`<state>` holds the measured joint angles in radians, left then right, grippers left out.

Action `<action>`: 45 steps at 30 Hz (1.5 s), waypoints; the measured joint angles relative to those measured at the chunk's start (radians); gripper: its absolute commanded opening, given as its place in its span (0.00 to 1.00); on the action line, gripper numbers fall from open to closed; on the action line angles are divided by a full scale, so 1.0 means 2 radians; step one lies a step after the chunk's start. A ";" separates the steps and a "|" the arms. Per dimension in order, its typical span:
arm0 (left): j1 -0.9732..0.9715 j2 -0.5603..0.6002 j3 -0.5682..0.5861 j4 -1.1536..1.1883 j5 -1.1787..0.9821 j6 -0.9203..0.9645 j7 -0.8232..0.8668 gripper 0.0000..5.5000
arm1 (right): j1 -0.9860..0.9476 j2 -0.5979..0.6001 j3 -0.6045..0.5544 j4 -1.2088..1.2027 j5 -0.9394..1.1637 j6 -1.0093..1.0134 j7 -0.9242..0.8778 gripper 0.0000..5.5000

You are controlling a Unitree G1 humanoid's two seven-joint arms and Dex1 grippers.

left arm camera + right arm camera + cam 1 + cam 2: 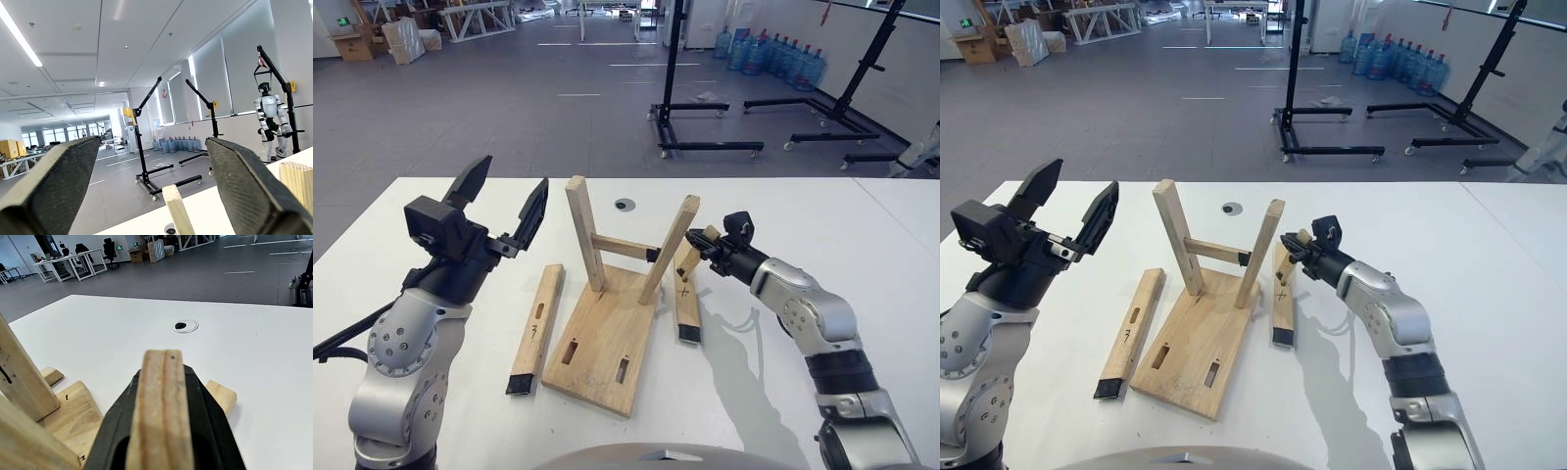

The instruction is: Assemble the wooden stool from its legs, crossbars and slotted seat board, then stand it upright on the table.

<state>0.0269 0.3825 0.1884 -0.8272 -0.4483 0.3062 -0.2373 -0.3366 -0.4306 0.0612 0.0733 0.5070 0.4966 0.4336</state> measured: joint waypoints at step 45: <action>-0.028 -0.016 0.000 0.042 0.020 -0.036 -0.017 0.71 | 0.005 0.185 -0.122 -0.178 -0.122 0.102 -0.217 0.07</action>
<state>-0.0283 0.3502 0.1876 -0.7427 -0.4085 0.2348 -0.2712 -0.3272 -0.0611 -0.1834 -0.2831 0.2629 0.6997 -0.0011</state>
